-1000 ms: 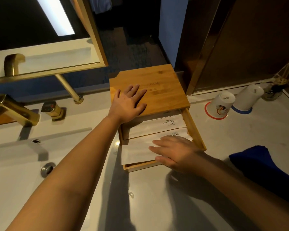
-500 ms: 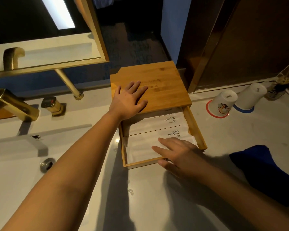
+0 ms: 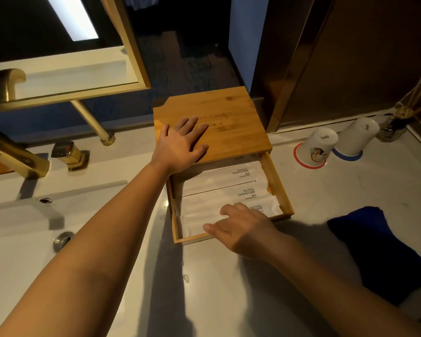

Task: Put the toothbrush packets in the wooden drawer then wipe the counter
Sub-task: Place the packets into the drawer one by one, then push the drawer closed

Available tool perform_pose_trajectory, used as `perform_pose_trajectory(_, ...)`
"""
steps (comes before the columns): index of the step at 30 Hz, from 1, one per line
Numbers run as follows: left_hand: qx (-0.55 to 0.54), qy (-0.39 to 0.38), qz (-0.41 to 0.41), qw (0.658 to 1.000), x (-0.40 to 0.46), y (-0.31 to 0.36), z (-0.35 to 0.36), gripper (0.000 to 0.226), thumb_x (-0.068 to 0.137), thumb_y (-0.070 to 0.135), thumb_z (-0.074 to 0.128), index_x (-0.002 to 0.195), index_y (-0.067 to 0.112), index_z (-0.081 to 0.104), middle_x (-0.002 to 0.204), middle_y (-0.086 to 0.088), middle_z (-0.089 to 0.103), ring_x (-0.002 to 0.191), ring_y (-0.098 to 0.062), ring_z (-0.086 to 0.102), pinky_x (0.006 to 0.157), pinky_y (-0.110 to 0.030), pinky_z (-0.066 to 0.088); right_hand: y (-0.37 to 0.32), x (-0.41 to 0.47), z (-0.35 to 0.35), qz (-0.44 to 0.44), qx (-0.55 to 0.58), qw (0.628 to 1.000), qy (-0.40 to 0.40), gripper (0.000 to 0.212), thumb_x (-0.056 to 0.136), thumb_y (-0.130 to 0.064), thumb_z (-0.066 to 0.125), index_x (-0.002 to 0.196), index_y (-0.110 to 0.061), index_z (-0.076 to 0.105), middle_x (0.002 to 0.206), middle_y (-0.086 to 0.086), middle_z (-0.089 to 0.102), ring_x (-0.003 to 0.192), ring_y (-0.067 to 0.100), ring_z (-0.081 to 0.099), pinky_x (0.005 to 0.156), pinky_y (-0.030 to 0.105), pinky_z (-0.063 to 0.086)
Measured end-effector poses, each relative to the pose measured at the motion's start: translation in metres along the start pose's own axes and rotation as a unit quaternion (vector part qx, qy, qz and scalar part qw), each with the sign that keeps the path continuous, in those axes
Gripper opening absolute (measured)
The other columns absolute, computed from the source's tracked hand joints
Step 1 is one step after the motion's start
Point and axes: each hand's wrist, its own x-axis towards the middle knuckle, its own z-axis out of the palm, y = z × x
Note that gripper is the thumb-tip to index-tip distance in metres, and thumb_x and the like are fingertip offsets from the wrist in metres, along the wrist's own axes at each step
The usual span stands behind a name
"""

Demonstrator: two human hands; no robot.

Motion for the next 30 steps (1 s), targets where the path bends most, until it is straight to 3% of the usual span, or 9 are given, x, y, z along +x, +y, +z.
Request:
perform_pose_trajectory(3, -0.004, -0.002, 0.0, 1.0, 0.0, 0.0, -0.001, 0.059, 0.089, 0.057, 0.024, 0.145, 0.037, 0.022, 0.159, 0.003, 0.016, 0.147, -0.02, 0.01, 0.116, -0.053, 0.004, 0.005, -0.005, 0.007, -0.012, 0.009, 1.0, 0.027, 0.066, 0.087, -0.064, 0.013, 0.124, -0.029, 0.055, 0.138, 0.001, 0.047, 0.123, 0.02, 0.041, 0.1, 0.038, 0.037)
perform_pose_trajectory(5, -0.004, -0.003, 0.001, 1.0, -0.001, 0.0, -0.002, 0.06, 0.089, 0.057, 0.024, 0.145, 0.037, 0.022, 0.159, 0.002, 0.016, 0.147, -0.02, 0.01, 0.116, -0.052, 0.004, 0.007, -0.008, 0.016, -0.024, 0.015, 0.995, 0.1, 0.083, 0.078, -0.071, 0.002, 0.121, -0.028, 0.058, 0.133, 0.002, 0.055, 0.122, 0.021, 0.048, 0.099, 0.042, 0.043)
perform_pose_trajectory(8, -0.006, -0.005, 0.002, 1.0, -0.001, 0.001, -0.002, 0.061, 0.088, 0.058, 0.023, 0.145, 0.037, 0.022, 0.159, 0.002, 0.016, 0.147, -0.02, 0.009, 0.116, -0.052, 0.004, 0.011, -0.024, 0.027, -0.038, -0.006, 0.981, 0.191, 0.066, 0.089, -0.06, 0.013, 0.115, -0.025, 0.063, 0.123, 0.006, 0.064, 0.115, 0.024, 0.058, 0.092, 0.045, 0.049)
perform_pose_trajectory(11, -0.005, -0.007, 0.002, 1.0, 0.0, 0.0, -0.001, 0.061, 0.088, 0.058, 0.023, 0.146, 0.036, 0.021, 0.159, 0.002, 0.016, 0.147, -0.02, 0.009, 0.116, -0.053, 0.004, 0.019, -0.049, 0.046, -0.064, 0.011, 0.954, 0.293, 0.044, 0.094, -0.046, 0.028, 0.111, -0.021, 0.059, 0.116, 0.008, 0.065, 0.111, 0.022, 0.058, 0.091, 0.035, 0.047)
perform_pose_trajectory(13, -0.004, -0.005, 0.003, 1.0, 0.0, -0.001, -0.001, 0.061, 0.089, 0.058, 0.023, 0.146, 0.036, 0.021, 0.159, 0.002, 0.016, 0.147, -0.02, 0.009, 0.116, -0.053, 0.004, 0.024, -0.064, 0.062, -0.055, 0.08, 0.939, 0.33, 0.033, 0.095, -0.04, 0.035, 0.102, -0.02, 0.061, 0.101, 0.004, 0.068, 0.096, 0.017, 0.061, 0.08, 0.03, 0.053)
perform_pose_trajectory(15, -0.005, -0.004, 0.004, 1.0, 0.0, -0.001, -0.002, 0.06, 0.089, 0.057, 0.024, 0.146, 0.036, 0.022, 0.158, 0.001, 0.017, 0.147, -0.02, 0.01, 0.116, -0.053, 0.004, 0.025, -0.069, 0.072, 0.02, 0.216, 0.925, 0.313, 0.028, 0.094, -0.041, 0.039, 0.091, -0.027, 0.063, 0.091, -0.003, 0.066, 0.084, 0.009, 0.062, 0.072, 0.032, 0.056)
perform_pose_trajectory(18, -0.005, -0.005, 0.003, 1.0, -0.001, 0.001, -0.003, 0.061, 0.089, 0.057, 0.024, 0.146, 0.036, 0.022, 0.158, 0.001, 0.017, 0.147, -0.021, 0.01, 0.116, -0.053, 0.005, 0.026, -0.058, 0.074, 0.162, 0.447, 0.855, 0.207, 0.017, 0.089, -0.033, 0.053, 0.079, -0.025, 0.063, 0.079, -0.005, 0.065, 0.077, 0.01, 0.063, 0.075, 0.039, 0.055)
perform_pose_trajectory(23, -0.002, -0.009, -0.001, 1.0, -0.001, 0.002, -0.003, 0.062, 0.088, 0.058, 0.023, 0.146, 0.036, 0.021, 0.159, 0.002, 0.016, 0.147, -0.02, 0.009, 0.116, -0.053, 0.004, 0.022, -0.03, 0.055, 0.205, 0.542, 0.808, 0.101, 0.02, 0.091, -0.027, 0.05, 0.074, -0.027, 0.062, 0.075, -0.004, 0.065, 0.063, 0.01, 0.061, 0.058, 0.025, 0.046)
perform_pose_trajectory(30, -0.007, -0.01, 0.002, 1.0, -0.001, 0.001, -0.003, 0.061, 0.089, 0.058, 0.024, 0.146, 0.037, 0.02, 0.159, 0.002, 0.016, 0.147, -0.02, 0.009, 0.116, -0.053, 0.004, 0.013, -0.015, 0.044, 0.238, 0.64, 0.729, 0.048, 0.017, 0.088, -0.021, 0.057, 0.076, -0.014, 0.066, 0.068, 0.0, 0.065, 0.054, 0.007, 0.056, 0.05, 0.016, 0.041)
